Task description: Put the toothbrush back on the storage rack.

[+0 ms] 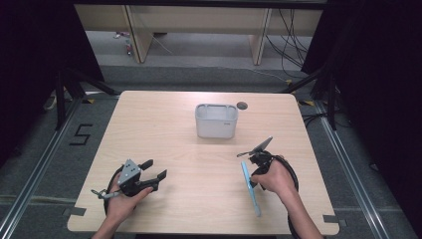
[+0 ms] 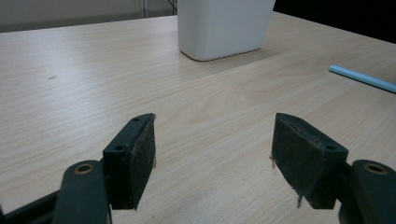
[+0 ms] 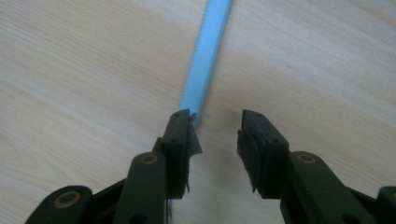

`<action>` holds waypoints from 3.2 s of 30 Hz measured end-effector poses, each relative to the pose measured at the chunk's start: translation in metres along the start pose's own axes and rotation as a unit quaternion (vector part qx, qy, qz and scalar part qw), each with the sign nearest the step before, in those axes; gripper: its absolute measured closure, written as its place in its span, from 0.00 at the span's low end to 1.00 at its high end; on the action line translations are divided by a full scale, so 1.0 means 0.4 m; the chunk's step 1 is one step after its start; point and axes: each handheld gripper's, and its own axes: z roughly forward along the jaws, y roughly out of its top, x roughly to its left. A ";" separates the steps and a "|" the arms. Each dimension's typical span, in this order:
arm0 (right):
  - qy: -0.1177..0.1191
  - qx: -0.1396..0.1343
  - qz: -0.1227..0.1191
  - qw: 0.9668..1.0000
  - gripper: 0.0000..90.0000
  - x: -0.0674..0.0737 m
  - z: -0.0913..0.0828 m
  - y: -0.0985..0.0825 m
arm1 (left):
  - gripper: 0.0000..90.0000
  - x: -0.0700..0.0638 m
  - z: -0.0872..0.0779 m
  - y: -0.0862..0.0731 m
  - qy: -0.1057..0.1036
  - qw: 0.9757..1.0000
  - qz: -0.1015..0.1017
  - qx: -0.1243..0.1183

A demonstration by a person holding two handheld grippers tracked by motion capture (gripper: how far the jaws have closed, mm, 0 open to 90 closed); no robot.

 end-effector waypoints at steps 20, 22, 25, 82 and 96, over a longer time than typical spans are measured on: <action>-0.018 0.035 -0.004 0.999 0.77 0.043 0.034 0.038 | 0.33 0.002 -0.001 -0.001 -0.003 1.000 -0.004 -0.002; -0.025 0.044 0.014 0.999 0.78 0.050 0.037 0.039 | 0.34 0.002 0.001 -0.002 -0.006 1.000 -0.007 -0.007; -0.033 0.047 0.015 0.998 0.80 0.053 0.039 0.039 | 0.34 0.002 -0.001 -0.001 -0.004 1.000 -0.007 -0.002; -0.005 -0.007 -0.465 0.885 0.88 0.047 -0.027 -0.045 | 0.38 -0.091 0.019 0.023 -0.109 0.993 0.048 0.011; 0.010 0.019 -0.535 0.845 0.88 0.085 -0.030 -0.028 | 0.38 -0.200 0.069 0.072 -0.220 0.965 0.137 0.048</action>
